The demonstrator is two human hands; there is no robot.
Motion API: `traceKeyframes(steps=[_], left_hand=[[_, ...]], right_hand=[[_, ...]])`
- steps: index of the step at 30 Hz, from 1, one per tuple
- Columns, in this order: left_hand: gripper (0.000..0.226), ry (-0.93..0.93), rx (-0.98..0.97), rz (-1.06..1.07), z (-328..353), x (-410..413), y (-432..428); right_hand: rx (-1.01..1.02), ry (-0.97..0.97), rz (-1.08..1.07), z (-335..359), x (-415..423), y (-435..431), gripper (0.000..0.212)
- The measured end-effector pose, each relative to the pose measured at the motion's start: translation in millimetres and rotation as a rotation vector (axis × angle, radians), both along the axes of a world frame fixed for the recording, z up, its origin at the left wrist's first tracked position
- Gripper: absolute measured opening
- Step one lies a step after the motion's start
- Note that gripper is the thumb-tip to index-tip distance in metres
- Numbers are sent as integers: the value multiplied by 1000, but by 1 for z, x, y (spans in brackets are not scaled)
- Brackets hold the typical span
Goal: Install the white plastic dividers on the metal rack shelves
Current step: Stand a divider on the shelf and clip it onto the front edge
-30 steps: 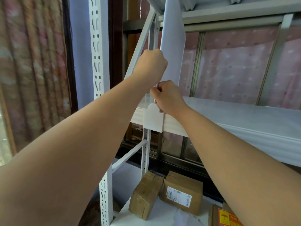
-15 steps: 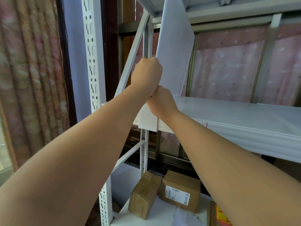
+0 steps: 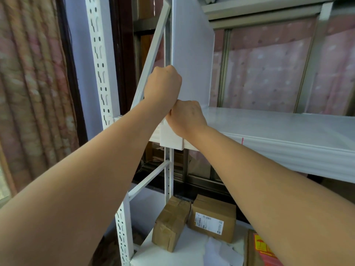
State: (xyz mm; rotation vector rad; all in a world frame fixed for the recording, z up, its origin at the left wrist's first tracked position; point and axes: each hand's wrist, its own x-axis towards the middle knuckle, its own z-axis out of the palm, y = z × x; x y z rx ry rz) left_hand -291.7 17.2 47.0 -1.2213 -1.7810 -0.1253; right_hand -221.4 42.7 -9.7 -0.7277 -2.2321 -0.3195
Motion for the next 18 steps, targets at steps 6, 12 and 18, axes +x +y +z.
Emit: traceKeyframes(steps=[6, 12, 18], left_hand=[[28, -1, -20, 22, -1, 3, -5], [27, 4, -25, 62, -5, 6, -9], [30, -94, -15, -59, -2, 2, -10]], right_hand=[[74, -71, -42, 3, 1, 2, 38], [68, -74, -38, -1, 4, 3, 44], [-275, -4, 78, 0, 3, 8, 52]])
